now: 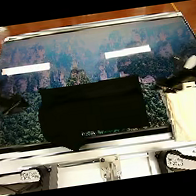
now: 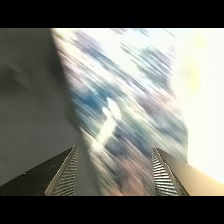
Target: Fold the shirts.
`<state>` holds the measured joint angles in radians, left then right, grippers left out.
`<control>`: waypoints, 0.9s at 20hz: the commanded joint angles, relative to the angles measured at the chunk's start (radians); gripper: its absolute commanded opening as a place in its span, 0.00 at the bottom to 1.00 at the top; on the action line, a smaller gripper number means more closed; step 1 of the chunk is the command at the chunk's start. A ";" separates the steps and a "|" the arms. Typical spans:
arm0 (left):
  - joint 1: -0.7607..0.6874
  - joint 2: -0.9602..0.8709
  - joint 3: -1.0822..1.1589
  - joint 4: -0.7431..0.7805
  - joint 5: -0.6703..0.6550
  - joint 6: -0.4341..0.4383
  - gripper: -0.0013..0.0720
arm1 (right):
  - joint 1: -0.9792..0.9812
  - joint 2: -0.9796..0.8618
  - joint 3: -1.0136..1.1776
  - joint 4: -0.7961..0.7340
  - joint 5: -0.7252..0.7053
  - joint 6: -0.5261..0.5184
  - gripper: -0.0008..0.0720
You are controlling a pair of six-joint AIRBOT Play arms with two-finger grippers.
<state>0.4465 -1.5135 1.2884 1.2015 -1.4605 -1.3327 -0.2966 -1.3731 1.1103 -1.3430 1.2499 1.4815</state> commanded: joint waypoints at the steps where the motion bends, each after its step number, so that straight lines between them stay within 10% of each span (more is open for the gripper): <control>1: 0.132 0.159 -0.230 -0.003 -0.077 0.048 0.81 | -0.170 0.129 -0.111 -0.057 0.146 -0.060 0.81; 7: 0.201 0.352 -0.748 -0.091 0.121 0.153 0.80 | -0.256 0.224 -0.316 0.078 0.049 -0.114 0.81; 18: 0.171 0.348 -0.848 -0.196 0.221 0.225 0.71 | -0.256 0.224 -0.322 0.131 0.011 -0.109 0.81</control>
<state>0.6353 -1.1667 0.4519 1.0187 -1.2728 -1.1175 -0.5522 -1.1503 0.7902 -1.2201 1.2648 1.3685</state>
